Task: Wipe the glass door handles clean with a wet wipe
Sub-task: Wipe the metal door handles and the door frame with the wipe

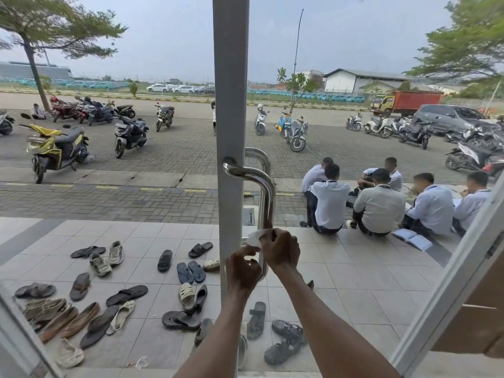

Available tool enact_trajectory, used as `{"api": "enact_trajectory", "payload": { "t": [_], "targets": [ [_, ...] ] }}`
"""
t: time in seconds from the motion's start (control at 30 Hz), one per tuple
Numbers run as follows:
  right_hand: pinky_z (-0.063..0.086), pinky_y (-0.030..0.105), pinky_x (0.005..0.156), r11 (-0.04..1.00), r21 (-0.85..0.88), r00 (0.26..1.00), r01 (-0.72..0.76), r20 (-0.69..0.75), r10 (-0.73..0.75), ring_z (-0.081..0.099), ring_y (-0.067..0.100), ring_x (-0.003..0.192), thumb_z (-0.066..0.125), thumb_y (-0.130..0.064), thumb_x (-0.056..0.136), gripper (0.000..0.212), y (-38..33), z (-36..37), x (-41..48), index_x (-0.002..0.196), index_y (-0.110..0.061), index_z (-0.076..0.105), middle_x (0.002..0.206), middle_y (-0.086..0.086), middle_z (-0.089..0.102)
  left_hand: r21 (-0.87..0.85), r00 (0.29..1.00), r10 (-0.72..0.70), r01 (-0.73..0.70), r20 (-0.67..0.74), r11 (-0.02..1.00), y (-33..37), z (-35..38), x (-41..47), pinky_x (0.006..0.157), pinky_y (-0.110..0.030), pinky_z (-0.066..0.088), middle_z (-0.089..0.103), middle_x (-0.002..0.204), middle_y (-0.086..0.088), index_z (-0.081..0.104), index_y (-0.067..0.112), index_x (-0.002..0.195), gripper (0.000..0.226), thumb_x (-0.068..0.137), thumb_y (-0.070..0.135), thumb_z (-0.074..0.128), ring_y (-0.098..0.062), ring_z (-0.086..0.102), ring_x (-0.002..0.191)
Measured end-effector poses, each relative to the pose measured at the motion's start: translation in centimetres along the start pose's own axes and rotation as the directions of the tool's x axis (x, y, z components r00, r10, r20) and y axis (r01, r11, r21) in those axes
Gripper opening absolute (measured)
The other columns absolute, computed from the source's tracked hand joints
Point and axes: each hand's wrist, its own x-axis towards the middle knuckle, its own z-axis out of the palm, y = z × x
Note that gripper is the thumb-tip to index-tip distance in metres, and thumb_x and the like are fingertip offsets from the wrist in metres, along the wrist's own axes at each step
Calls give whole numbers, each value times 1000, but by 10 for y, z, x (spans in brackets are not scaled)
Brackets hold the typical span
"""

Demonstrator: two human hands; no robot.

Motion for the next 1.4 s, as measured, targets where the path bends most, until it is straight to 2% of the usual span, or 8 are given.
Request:
{"api": "enact_trajectory", "payload": {
  "t": [0.13, 0.27, 0.47, 0.6, 0.77, 0.93, 1.2, 1.4],
  "targets": [
    [38, 25, 60, 999, 34, 997, -24, 80, 21, 67, 27, 81, 52, -36, 89, 31, 1, -3, 3, 83, -15, 74, 82, 5, 74, -76, 1000, 14, -14, 0, 997, 7, 9, -4, 74, -5, 49, 75, 98, 1, 74, 13, 105, 44, 72, -10, 56, -14, 70, 90],
    [50, 26, 70, 993, 113, 973, -37, 231, 10, 68, 18, 84, 59, -36, 84, 26, 6, -14, 9, 91, -16, 75, 86, 0, 75, -142, 1000, 9, -11, -16, 990, 11, 18, -4, 82, -34, 57, 73, 99, 4, 67, 15, 108, 30, 80, 6, 71, -15, 69, 93],
    [54, 33, 83, 976, 218, 886, -7, 453, -95, 66, 13, 89, 61, -48, 80, 39, 12, -35, 20, 104, -20, 73, 96, -2, 73, -129, 989, 29, -49, -147, 990, 25, 26, 10, 68, -32, 56, 75, 89, 1, 70, 19, 97, 15, 83, 14, 70, -17, 71, 79],
    [49, 30, 69, 981, 184, 845, 68, 512, -154, 64, 14, 77, 54, -67, 78, 55, 7, -46, 32, 88, -17, 73, 85, -1, 71, -121, 983, 26, -49, -181, 991, 31, 29, 26, 69, -33, 56, 73, 91, -6, 72, 11, 89, 6, 86, 15, 69, -21, 69, 79],
    [53, 28, 73, 949, 261, 938, 176, 249, -242, 67, 8, 83, 53, -75, 76, 59, -17, -55, 46, 90, -20, 69, 88, -6, 72, -180, 994, 20, -38, -105, 983, 34, 31, 28, 54, -2, 38, 65, 70, 16, 63, 16, 88, 17, 81, 25, 76, 5, 58, 59],
    [58, 35, 72, 867, 376, 941, 326, -39, -337, 69, 5, 74, 69, -46, 81, 28, -39, -51, 62, 93, -21, 71, 78, -7, 73, -114, 1000, 29, -30, -9, 993, 26, 31, 32, 60, -8, 40, 76, 85, 4, 72, 16, 95, 16, 83, 27, 75, -8, 68, 73],
    [57, 34, 74, 875, 381, 954, 300, -104, -282, 68, -2, 76, 68, -42, 83, 25, -29, -34, 50, 94, -20, 71, 80, -11, 73, 23, 975, -35, 31, 219, 999, 16, 21, 40, 66, -31, 52, 74, 78, -3, 73, 13, 83, 9, 79, 21, 75, -17, 68, 72],
    [56, 39, 76, 895, 365, 963, 258, -25, -267, 70, 7, 78, 68, -42, 82, 28, -34, -38, 47, 93, -16, 72, 83, -4, 74, -27, 976, 19, -14, 216, 1000, 33, 11, 50, 65, -26, 52, 74, 78, -1, 73, 13, 86, 9, 78, 13, 77, -15, 67, 71]
  ]
}}
